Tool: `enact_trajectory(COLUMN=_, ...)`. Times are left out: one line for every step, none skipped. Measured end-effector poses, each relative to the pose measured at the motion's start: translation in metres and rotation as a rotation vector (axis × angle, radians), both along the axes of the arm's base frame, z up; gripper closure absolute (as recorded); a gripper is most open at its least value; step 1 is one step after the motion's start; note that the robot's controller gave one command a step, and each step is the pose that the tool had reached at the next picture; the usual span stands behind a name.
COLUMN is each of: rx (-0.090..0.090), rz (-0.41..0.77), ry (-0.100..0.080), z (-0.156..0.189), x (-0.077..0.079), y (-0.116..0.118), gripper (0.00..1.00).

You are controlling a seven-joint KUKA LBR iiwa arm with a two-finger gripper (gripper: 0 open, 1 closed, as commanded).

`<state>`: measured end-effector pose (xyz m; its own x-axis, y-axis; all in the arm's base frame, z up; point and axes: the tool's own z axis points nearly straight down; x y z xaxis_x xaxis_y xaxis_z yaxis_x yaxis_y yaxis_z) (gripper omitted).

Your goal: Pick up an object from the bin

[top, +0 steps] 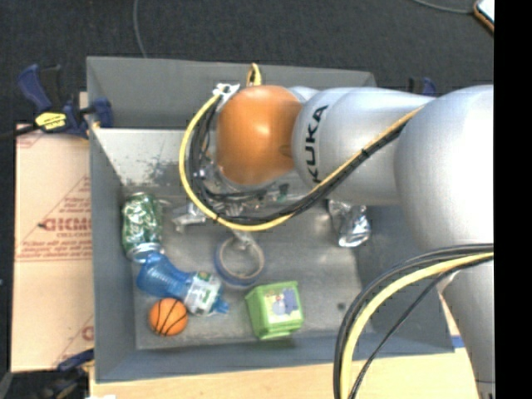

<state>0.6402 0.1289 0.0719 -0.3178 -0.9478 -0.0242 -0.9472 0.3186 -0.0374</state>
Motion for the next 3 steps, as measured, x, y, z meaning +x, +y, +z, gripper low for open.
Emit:
enact_trajectory(rx=0.016, rz=-0.3, ry=0.003, z=0.001, x=-0.037, y=-0.018, gripper=1.0)
enact_trajectory(rx=0.017, rz=-0.301, ry=0.002, z=0.001, x=-0.036, y=-0.018, gripper=1.0)
enact_trajectory(rx=0.012, rz=-0.296, ry=0.013, z=0.02, x=-0.04, y=-0.018, gripper=1.0)
